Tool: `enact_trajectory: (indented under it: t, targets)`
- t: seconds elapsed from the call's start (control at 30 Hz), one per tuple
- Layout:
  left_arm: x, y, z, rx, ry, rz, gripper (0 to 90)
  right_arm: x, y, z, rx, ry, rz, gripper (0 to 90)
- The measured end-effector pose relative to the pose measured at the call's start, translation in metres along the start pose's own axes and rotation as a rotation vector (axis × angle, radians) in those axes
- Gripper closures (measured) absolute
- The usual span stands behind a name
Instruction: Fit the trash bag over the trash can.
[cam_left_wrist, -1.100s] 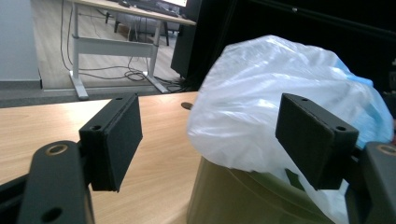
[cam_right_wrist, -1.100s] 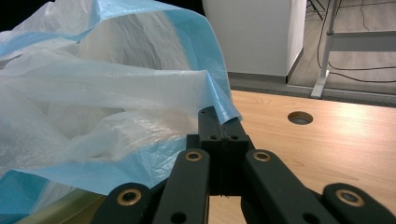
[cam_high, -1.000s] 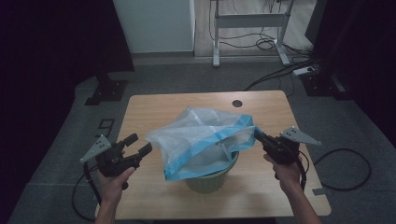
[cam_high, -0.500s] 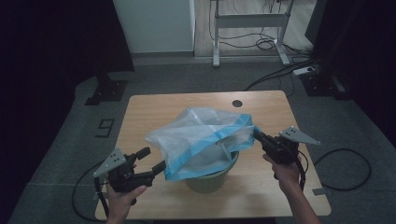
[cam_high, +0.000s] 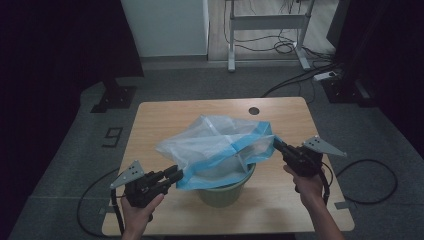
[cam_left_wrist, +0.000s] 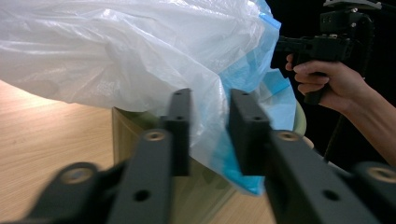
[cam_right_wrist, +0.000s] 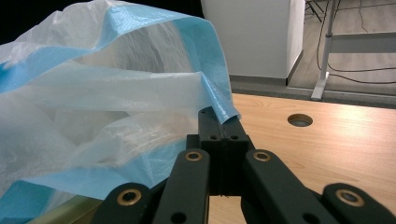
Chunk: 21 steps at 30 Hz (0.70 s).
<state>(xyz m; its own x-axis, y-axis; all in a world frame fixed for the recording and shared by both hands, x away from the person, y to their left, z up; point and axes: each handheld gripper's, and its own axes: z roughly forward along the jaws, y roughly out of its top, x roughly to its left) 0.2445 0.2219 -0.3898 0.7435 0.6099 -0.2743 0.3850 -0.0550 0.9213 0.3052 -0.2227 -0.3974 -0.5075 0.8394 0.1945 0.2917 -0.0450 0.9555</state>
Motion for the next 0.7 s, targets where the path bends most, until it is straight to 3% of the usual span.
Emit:
enact_trajectory:
  t: [0.2, 0.4, 0.57, 0.7]
  targets:
    - [0.003, -0.001, -0.001, -0.060, 0.013, -0.005, 88.5, 0.001, 0.001, -0.001, -0.008, -0.002, -0.002, 89.3]
    - [0.005, 0.004, -0.011, -0.124, 0.010, -0.009, 90.0, -0.001, 0.002, -0.004, -0.009, -0.005, 0.000, 89.3]
    - [0.012, 0.011, -0.030, -0.179, -0.048, -0.060, 90.0, -0.002, 0.003, -0.015, -0.009, -0.008, 0.002, 89.2]
    - [0.015, 0.011, -0.043, -0.190, -0.082, -0.084, 90.0, -0.003, 0.002, -0.030, 0.010, -0.005, 0.007, 89.3]
